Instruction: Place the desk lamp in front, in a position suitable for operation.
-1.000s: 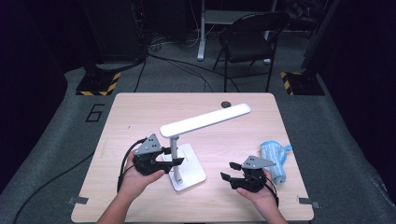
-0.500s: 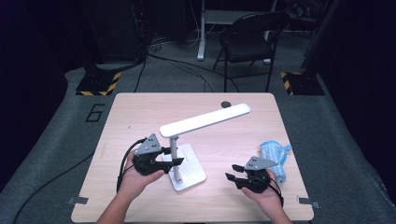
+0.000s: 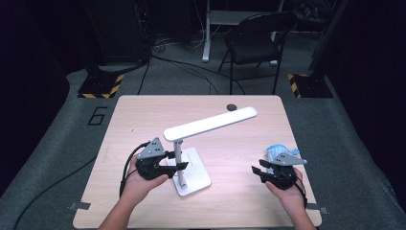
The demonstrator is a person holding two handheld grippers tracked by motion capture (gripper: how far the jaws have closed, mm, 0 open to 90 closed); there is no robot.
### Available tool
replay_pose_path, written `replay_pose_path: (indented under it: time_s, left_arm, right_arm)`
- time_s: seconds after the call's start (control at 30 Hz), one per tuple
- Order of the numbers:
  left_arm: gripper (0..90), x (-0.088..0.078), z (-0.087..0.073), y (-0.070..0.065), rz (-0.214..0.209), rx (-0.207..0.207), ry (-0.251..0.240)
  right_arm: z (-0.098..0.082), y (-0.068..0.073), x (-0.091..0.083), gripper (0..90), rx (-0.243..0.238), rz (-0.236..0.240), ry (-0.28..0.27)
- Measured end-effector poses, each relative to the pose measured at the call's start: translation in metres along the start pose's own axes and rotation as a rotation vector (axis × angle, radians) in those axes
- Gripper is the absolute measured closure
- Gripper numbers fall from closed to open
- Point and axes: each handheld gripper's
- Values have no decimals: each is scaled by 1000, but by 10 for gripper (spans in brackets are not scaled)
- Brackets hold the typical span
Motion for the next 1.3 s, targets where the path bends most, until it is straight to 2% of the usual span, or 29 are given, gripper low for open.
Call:
replay_pose_path:
  time_s: [0.43, 0.7, 0.93, 1.03, 1.13, 1.27, 1.3]
  left_arm:
    - [513, -1, -1, 1, -7, -5, 1]
    - [513, 0, -1, 1, -6, -6, 0]
    - [512, 0, -1, 1, -16, -16, -1]
    - [511, -1, -1, 1, -19, -17, -1]
    - [511, -1, -1, 1, -17, -20, -4]
    - [510, 0, -1, 1, -15, -18, -6]
    - [510, 0, -1, 1, -15, -18, -6]
  right_arm:
    - [-8, -31, -16, 502, 55, -145, 9]
    - [-10, -45, -28, 469, 87, -204, -10]
    - [-20, -49, -25, 443, 123, -241, 12]
    - [-26, -51, -21, 436, 117, -246, 31]
    - [-31, -52, -18, 431, 138, -252, 51]
    - [-37, -53, -15, 433, 140, -262, 72]
    - [-39, -53, -13, 434, 145, -269, 63]
Point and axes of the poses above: each handheld gripper's, and its own axes: x roughly forward along the jaws, z roughly out of its top, y roughly to its left, and after that the axes turned 8 degrees about x, right-handed
